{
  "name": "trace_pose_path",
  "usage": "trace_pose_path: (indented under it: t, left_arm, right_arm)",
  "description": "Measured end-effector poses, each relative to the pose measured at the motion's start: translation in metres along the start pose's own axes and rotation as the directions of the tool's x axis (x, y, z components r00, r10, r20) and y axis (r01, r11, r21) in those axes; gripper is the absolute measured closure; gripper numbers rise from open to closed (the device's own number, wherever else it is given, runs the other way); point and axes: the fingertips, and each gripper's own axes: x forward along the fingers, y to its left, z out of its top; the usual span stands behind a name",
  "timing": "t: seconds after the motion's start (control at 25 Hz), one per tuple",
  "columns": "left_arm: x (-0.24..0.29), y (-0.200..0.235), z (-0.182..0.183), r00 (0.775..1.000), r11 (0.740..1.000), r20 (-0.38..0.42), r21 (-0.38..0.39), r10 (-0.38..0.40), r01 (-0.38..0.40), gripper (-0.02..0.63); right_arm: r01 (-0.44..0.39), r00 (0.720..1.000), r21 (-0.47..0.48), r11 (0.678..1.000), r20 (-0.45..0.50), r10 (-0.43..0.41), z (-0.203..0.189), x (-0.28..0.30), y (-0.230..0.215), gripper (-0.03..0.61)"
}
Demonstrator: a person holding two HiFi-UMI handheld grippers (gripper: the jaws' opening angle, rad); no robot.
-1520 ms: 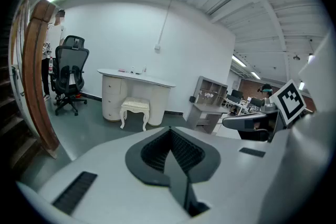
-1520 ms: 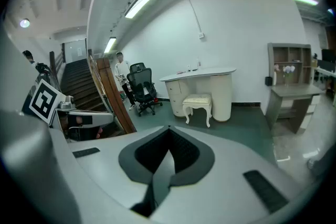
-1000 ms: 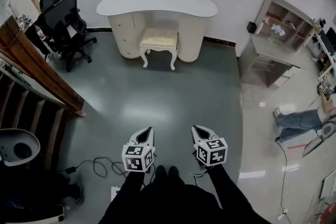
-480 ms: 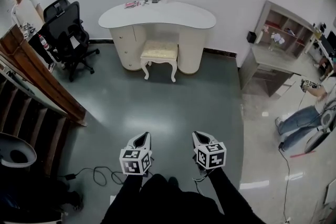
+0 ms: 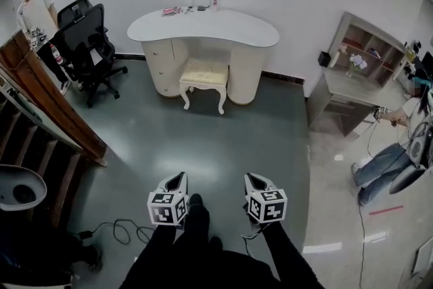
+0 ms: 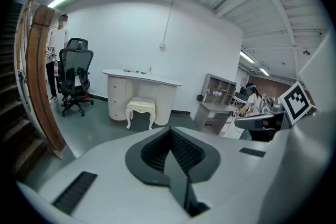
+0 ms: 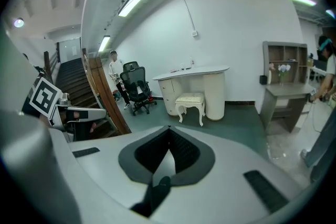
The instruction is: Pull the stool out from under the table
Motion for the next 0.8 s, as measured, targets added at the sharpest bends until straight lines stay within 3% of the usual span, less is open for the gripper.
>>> trace_pose_path:
  t: [0.4, 0.8]
  left_arm:
    - [0.058, 0.033, 0.039, 1.000, 1.000, 0.014, -0.003, -0.007, 0.007, 0.607]
    - [0.165, 0.111, 0.093, 1.000, 0.999, -0.004, -0.012, -0.031, 0.031, 0.607]
  right_arm:
    - [0.004, 1.000, -0.002, 1.000, 0.005, -0.004, 0.043, 0.052, -0.013, 0.575]
    - [0.036, 0.999, 0.030, 0.999, -0.008, -0.035, 0.107, 0.172, -0.028, 0.575]
